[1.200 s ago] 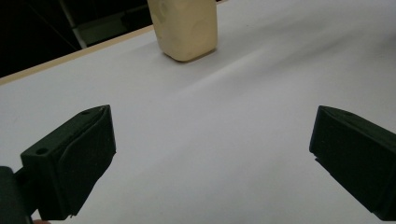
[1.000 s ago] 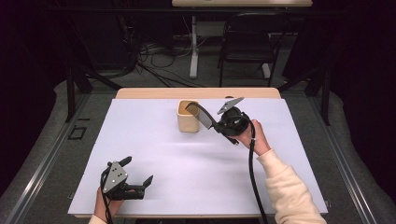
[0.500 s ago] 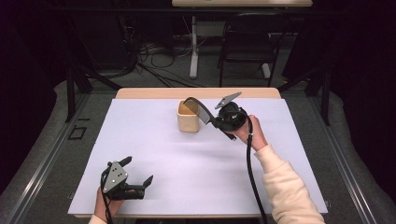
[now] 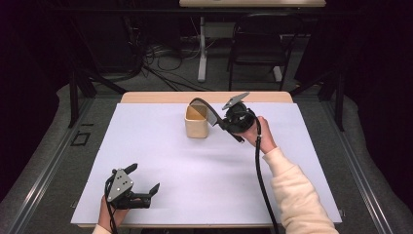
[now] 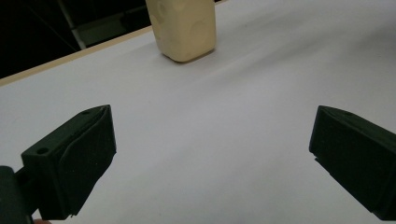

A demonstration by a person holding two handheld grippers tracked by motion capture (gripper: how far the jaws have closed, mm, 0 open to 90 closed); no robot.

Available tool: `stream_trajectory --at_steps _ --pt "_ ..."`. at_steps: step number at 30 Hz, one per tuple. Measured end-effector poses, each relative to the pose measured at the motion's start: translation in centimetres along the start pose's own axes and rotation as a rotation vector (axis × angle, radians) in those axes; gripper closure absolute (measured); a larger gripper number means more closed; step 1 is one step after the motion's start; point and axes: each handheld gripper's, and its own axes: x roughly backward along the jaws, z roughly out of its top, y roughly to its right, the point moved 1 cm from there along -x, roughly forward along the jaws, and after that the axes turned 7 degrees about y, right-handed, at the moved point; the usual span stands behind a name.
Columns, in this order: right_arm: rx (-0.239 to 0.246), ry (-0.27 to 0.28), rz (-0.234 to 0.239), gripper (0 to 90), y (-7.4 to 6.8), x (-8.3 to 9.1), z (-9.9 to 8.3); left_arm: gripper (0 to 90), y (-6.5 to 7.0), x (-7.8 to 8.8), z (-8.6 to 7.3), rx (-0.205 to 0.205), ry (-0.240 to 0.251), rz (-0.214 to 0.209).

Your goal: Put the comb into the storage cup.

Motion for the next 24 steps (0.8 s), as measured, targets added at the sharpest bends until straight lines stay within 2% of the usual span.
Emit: stream_trajectory --at_steps 13,24 --pt "-0.004 0.011 -0.024 72.3 0.6 -0.2 1.0 0.7 0.0 -0.1 0.0 0.000 -0.003 -0.001" --pt "-0.001 0.020 -0.027 72.3 0.5 -0.9 2.1 0.6 0.1 -0.1 0.0 -0.003 0.001 -0.003"
